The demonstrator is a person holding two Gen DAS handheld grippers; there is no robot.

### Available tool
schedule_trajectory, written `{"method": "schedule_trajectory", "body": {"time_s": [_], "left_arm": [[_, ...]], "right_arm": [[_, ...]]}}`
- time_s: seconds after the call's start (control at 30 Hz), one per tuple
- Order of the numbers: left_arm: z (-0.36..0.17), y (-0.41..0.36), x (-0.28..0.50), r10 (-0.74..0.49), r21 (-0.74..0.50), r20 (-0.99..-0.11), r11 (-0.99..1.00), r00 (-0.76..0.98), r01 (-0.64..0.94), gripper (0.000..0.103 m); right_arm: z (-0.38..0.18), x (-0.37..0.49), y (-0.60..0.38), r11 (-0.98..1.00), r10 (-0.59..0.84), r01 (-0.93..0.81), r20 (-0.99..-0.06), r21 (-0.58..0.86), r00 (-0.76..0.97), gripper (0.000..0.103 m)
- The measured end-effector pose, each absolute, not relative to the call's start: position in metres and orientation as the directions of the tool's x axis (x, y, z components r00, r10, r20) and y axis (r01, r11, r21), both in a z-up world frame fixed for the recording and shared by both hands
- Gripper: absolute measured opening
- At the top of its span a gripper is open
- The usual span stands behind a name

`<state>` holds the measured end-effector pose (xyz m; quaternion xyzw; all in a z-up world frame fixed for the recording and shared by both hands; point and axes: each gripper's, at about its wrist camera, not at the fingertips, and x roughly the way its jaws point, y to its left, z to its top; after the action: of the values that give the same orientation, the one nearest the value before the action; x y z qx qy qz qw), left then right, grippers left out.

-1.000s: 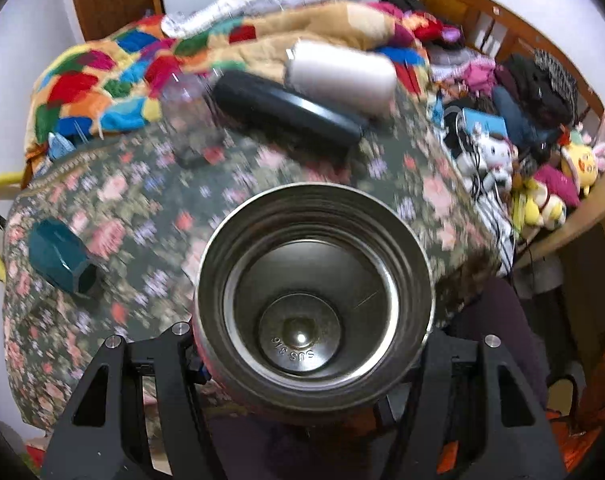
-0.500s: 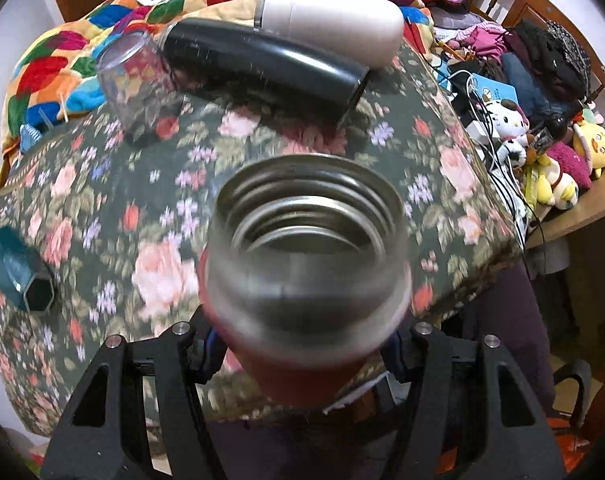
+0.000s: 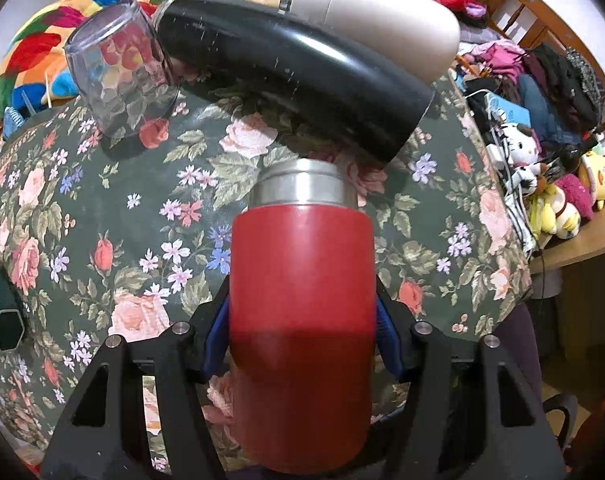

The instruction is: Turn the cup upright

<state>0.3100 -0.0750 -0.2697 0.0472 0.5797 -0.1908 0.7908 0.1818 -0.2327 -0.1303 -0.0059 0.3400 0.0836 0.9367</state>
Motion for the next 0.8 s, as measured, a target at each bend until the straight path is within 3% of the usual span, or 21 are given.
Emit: {"method": "schedule_trajectory", "body": {"time_s": [0.3,0.53,0.8], "left_arm": [[-0.232,-0.049,0.283,-0.288,-0.144,-0.892,0.912,0.347,0.385,0.063],[-0.19,0.004,0.242,-0.152,0.016,-0.814,0.959,0.561,0.283,0.068],[-0.183,0.059,0.205,-0.069,-0.013,-0.75,0.996,0.658,0.09,0.073]], "right_arm": [[-0.129,0.192,-0.212,0.984,0.147,-0.174,-0.655,0.023,0.741,0.103],[-0.14,0.205,-0.188,0.977,0.186,-0.21,-0.684,0.049,0.705,0.103],[-0.171,0.231,-0.151,0.966,0.2,-0.254,-0.761,0.048,0.617,0.103]]}}
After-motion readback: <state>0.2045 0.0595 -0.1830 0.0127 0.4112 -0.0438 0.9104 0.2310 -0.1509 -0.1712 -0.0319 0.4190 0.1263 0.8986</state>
